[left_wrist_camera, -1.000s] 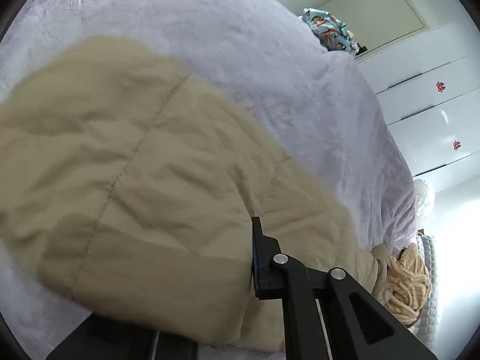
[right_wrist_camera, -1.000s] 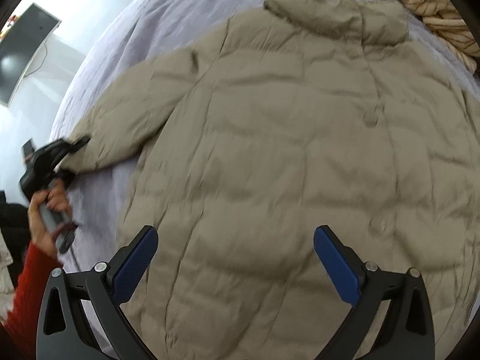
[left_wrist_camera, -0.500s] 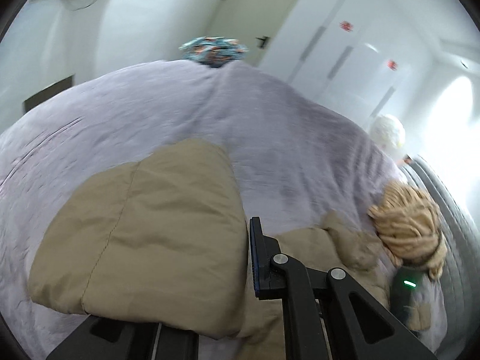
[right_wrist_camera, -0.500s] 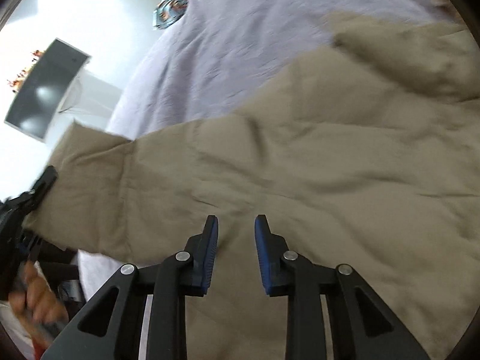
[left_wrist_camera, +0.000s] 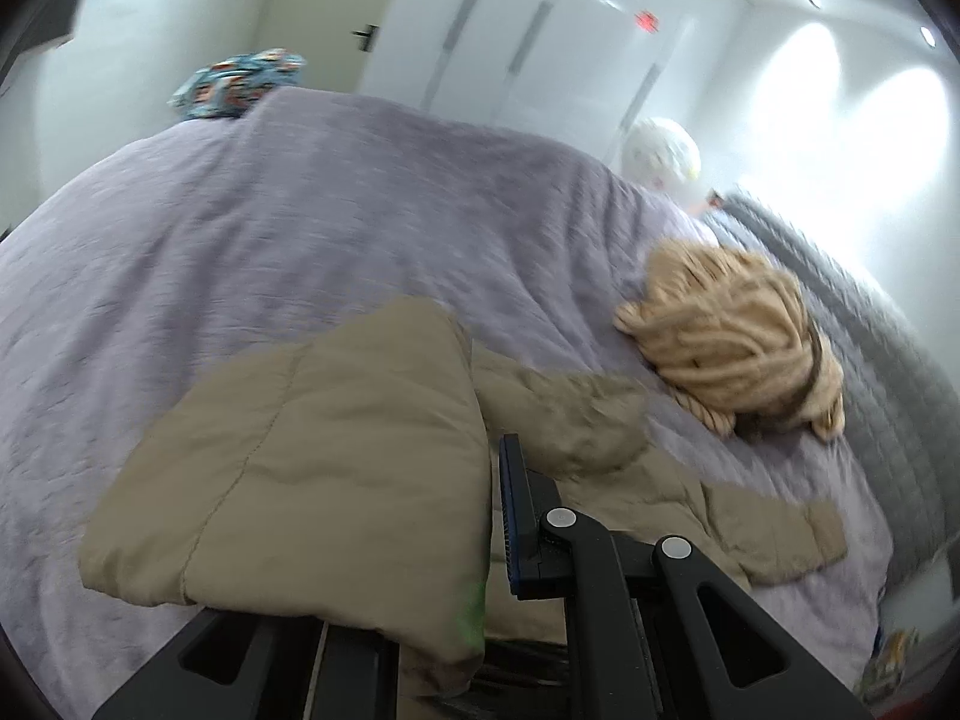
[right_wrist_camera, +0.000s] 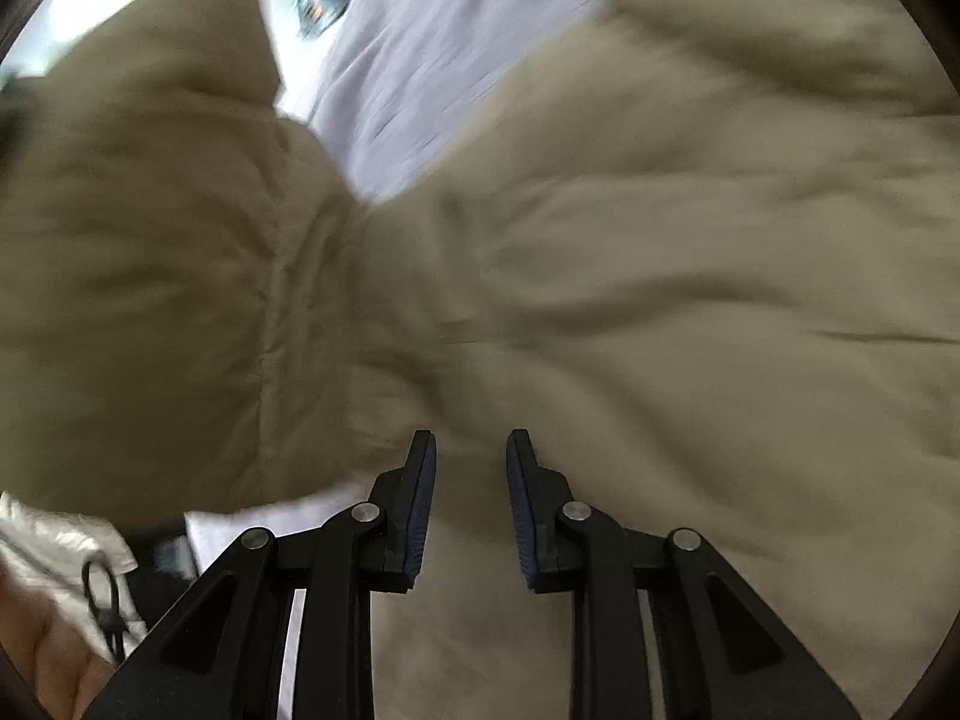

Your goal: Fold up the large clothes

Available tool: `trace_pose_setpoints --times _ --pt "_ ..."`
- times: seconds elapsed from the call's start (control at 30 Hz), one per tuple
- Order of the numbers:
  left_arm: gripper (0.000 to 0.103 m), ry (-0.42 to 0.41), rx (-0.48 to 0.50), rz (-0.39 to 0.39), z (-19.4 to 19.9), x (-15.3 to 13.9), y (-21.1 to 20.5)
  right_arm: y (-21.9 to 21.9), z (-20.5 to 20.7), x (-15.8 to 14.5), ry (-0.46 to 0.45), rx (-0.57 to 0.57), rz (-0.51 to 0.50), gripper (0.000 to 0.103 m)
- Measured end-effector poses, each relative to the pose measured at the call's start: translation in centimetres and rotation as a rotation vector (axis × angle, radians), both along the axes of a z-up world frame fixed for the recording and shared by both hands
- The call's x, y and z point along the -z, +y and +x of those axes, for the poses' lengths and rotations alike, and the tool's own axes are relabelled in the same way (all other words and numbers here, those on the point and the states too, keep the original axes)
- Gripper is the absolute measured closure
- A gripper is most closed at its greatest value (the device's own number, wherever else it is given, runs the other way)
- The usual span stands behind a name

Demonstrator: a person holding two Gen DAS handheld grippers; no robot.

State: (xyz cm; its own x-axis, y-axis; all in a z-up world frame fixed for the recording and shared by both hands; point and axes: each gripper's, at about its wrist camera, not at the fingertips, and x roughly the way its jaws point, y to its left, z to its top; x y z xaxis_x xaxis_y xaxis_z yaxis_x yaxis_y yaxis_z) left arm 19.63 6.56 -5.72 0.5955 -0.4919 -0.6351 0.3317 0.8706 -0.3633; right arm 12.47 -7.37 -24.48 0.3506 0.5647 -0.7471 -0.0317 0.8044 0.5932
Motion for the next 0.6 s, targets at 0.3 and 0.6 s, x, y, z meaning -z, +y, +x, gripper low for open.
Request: trace_pose_setpoints --times 0.3,0.6 --pt "0.090 -0.008 0.152 0.277 -1.6 7.3 -14.3 -15.8 -7.2 -0.4 -0.009 0.260 -0.234 0.075" --pt "0.026 0.018 0.269 0.351 -5.0 10.9 -17.3 -18.7 -9.6 -0.3 0.004 0.279 -0.278 0.072"
